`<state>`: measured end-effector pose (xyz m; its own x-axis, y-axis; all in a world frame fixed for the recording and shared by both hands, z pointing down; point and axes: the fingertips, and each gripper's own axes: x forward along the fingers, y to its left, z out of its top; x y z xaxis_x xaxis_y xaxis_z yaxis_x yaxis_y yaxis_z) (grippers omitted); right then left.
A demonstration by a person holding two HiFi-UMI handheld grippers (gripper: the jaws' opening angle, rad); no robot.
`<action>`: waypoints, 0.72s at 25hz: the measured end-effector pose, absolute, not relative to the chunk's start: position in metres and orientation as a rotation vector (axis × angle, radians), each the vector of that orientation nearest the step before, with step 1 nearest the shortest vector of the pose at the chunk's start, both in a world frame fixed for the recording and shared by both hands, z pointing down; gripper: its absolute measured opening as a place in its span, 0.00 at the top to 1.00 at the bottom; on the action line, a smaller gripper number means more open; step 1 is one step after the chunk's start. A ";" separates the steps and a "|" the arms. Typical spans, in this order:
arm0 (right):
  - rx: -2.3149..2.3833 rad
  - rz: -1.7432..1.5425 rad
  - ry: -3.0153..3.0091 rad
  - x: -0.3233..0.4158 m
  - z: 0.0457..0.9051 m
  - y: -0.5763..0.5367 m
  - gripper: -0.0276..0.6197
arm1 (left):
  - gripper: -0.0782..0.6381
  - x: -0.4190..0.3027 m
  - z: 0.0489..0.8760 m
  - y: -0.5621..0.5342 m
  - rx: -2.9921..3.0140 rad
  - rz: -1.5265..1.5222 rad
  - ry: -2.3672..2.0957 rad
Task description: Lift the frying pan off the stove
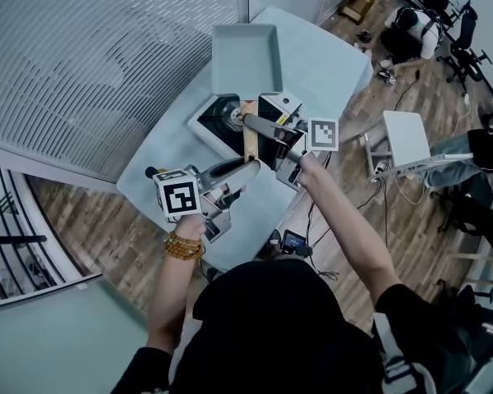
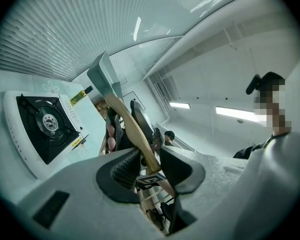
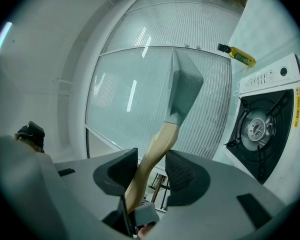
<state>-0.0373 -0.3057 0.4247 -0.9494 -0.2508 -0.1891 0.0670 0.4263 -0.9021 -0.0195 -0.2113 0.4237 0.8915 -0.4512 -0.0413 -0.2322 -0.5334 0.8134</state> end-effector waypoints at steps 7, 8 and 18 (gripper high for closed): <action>-0.176 -1.565 2.378 -0.040 0.442 -0.315 0.70 | 0.71 -0.021 0.438 -0.221 2.113 -0.334 -0.496; -0.173 -1.565 2.374 -0.041 0.443 -0.316 0.71 | 0.71 -0.021 0.439 -0.223 2.111 -0.333 -0.498; -0.189 -1.578 2.361 -0.046 0.458 -0.327 0.71 | 0.71 -0.028 0.451 -0.233 2.091 -0.352 -0.514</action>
